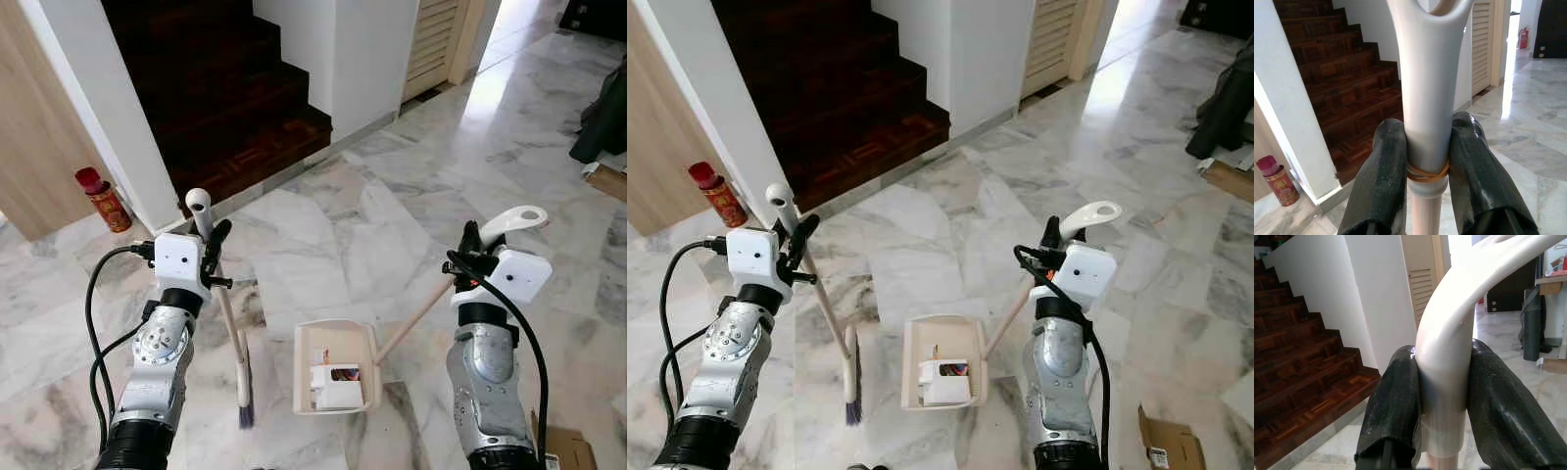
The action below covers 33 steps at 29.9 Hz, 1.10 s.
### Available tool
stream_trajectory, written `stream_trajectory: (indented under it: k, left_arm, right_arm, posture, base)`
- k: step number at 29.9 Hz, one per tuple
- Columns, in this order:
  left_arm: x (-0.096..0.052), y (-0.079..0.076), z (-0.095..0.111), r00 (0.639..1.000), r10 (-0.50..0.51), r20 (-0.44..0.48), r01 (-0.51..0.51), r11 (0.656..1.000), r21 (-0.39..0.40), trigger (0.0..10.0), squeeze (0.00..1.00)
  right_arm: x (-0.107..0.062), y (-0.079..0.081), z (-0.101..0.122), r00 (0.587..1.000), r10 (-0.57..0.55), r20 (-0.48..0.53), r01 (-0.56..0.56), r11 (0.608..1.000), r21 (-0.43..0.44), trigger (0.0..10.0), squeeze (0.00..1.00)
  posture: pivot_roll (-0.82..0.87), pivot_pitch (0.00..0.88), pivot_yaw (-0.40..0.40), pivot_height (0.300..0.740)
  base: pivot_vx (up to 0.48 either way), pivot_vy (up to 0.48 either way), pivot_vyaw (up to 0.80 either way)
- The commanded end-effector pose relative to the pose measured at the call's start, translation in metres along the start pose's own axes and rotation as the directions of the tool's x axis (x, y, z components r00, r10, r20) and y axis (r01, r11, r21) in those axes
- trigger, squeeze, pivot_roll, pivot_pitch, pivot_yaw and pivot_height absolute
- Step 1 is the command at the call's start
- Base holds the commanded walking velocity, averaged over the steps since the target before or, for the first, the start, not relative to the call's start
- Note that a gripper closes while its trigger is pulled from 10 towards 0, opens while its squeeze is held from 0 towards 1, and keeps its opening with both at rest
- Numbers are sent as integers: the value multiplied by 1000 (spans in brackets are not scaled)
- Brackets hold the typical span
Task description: Sweep floor
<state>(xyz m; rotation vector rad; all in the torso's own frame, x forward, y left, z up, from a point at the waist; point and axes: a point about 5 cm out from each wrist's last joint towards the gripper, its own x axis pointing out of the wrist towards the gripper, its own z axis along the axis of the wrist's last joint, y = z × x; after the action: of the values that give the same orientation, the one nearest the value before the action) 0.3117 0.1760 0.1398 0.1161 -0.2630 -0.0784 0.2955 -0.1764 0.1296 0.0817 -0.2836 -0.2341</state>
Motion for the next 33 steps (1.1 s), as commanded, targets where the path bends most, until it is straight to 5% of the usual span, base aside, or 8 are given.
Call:
stream_trajectory:
  k: [1,20,33]
  left_arm:
    - [3,1,9,999,10,38,-11,1000,9,10000,0]
    - [3,-1,7,999,15,30,-15,1000,-5,10000,0]
    - [3,-2,7,1000,11,26,-11,1000,-9,10000,0]
  right_arm:
    - [6,5,12,999,11,52,-12,1000,21,10000,0]
    - [7,2,13,999,7,43,-8,1000,7,10000,0]
    - [7,3,12,999,12,38,-12,1000,-1,10000,0]
  posture:
    - [-19,78,19,740]
    - [-22,91,8,740]
    - [-21,99,10,740]
  base:
    - [0,0,0]
    - [0,0,76]
    - [0,278,0]
